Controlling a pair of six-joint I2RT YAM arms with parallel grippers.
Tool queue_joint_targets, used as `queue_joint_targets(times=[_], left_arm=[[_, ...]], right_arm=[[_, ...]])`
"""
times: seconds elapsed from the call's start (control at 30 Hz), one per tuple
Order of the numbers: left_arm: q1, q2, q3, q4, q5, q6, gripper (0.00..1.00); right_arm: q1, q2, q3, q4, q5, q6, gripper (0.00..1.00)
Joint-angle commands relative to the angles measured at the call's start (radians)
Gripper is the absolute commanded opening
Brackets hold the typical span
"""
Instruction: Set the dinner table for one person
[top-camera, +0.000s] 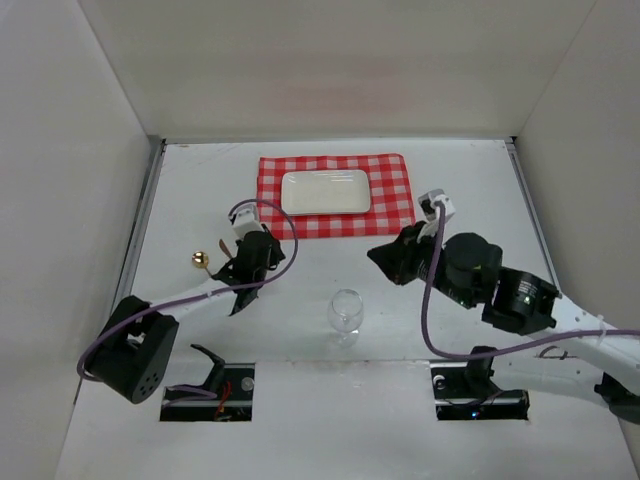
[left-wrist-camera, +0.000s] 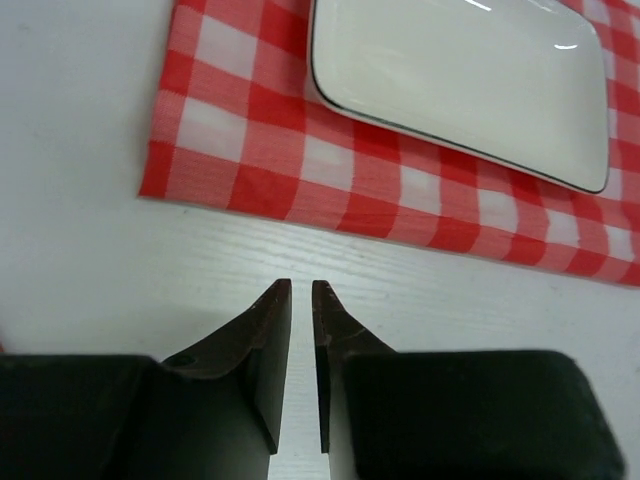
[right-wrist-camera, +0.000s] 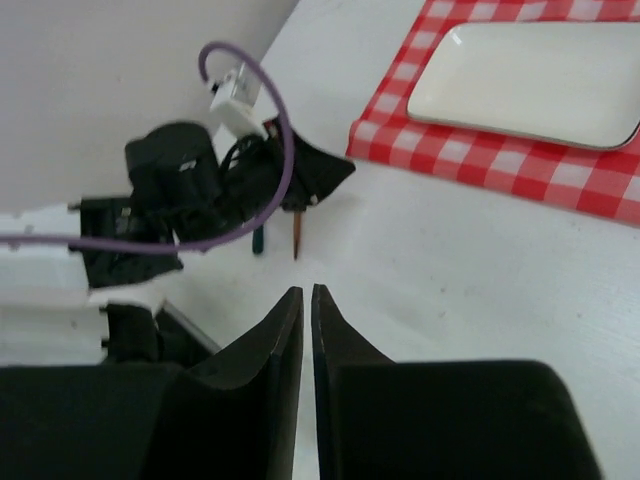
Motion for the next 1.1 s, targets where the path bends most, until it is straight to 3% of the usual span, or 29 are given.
queue_joint_targets(times=[0.0,0.2,0.4,0.67,1.07], left_arm=[[0.007,-0.047,-0.056,0.113,-0.062,0.03,0.16],[-0.012,-0.087,-0.099,0.163,-0.037,0.035,0.25],[0.002,-0.146,-0.125,0.163,-0.033,0.021,0.32],[0.004,-0.135,-0.124,0.164,-0.005,0.002,0.36],[0.002,-0.117,-0.121,0.172,-0.002,-0.002,0.36]], right_arm=[[0.139,0.06,0.131,-0.319,0.172,-0.066,0.18],[0.217,0.246,0.321,-0.531,0.238,-0.108,0.45],[0.24,0.368,0.355,-0.545,0.168,-0.128,0.52],[0.245,0.415,0.338,-0.545,0.132,-0.132,0.51],[0.228,0.448,0.245,-0.485,0.068,-0.154,0.38]])
